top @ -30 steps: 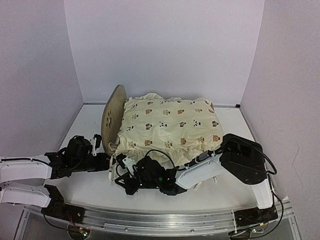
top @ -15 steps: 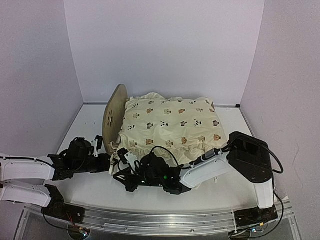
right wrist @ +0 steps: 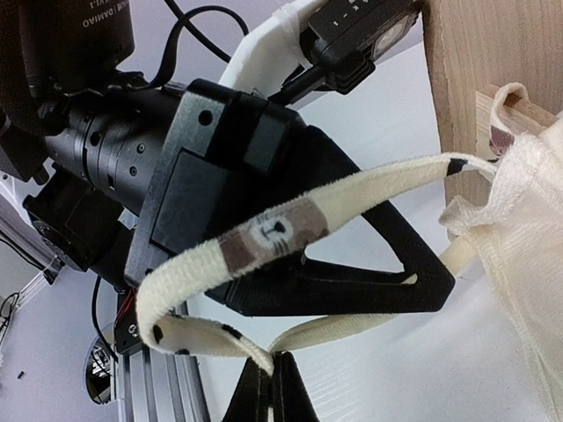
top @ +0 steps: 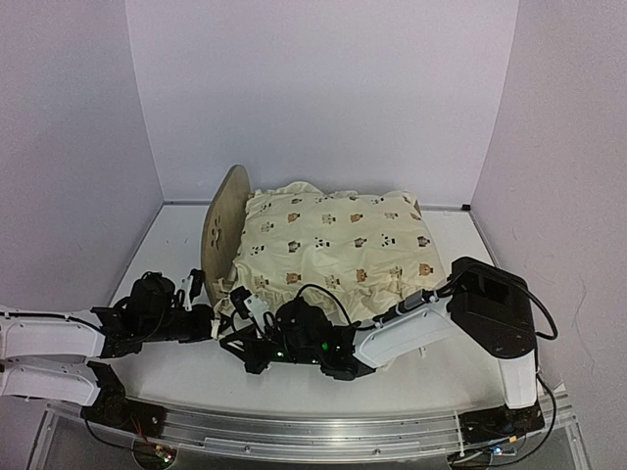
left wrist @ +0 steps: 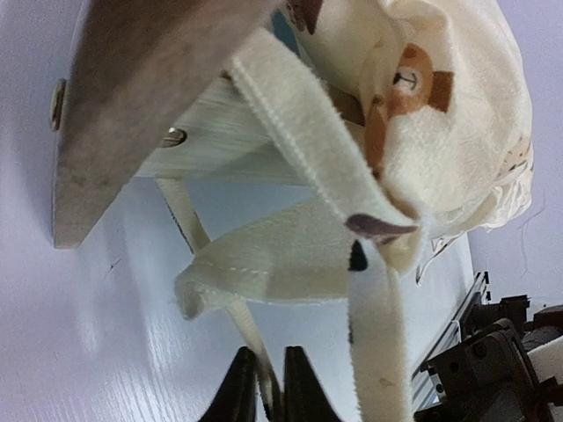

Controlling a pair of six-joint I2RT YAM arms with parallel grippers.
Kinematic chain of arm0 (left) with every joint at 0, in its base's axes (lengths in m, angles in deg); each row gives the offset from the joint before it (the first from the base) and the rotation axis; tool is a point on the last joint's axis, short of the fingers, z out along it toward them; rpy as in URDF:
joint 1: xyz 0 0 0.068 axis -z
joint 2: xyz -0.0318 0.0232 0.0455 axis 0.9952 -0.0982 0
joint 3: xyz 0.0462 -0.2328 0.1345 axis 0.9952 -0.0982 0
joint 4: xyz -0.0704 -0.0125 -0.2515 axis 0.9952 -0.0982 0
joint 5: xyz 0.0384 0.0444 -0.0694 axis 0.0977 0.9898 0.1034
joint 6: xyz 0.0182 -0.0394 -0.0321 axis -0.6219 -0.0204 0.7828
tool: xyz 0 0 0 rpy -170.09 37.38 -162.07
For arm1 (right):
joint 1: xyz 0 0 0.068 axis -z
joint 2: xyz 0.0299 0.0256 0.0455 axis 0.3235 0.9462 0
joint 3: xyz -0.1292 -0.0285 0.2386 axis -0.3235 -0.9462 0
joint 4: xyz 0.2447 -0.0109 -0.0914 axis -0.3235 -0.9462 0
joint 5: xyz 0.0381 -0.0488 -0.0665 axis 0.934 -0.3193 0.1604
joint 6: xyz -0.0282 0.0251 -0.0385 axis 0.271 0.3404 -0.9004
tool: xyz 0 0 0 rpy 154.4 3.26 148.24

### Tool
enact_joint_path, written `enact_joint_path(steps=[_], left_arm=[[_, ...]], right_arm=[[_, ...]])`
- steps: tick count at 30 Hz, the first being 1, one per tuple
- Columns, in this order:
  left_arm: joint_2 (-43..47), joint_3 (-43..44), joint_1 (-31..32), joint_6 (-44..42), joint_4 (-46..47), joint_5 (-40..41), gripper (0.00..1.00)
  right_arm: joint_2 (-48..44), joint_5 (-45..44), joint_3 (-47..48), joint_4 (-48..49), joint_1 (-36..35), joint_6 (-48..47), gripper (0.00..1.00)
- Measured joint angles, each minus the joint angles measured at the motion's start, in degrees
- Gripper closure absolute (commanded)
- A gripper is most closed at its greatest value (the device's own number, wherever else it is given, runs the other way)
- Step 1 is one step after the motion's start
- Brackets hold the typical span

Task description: Set up the pet bed

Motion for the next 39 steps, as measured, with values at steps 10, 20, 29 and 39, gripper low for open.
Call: enact_joint_path(steps=[10, 20, 29, 39], left_arm=[[2.1, -0.45, 0.0, 0.67, 0.78, 0.45, 1.0], [4.07, -1.56, 0.0, 0.7, -1.04, 2.01, 1.0], [4.6, -2.17, 0.0, 0.69, -2.48, 3.02, 1.0], [6.28, -2.4, -0.02, 0.66, -4.32, 5.08, 1.0]], right_arm=[[-0.06, -1.63, -0.47, 0.43, 0.0, 0.22, 0.41], [-4.89, -10.59, -6.56, -5.07, 0.03, -2.04, 0.49], [-4.28, -16.41, 2.84, -11.54, 2.46, -5.79, 0.69], [1.94, -9.37, 9.49, -14.44, 10.62, -4.42, 0.73]])
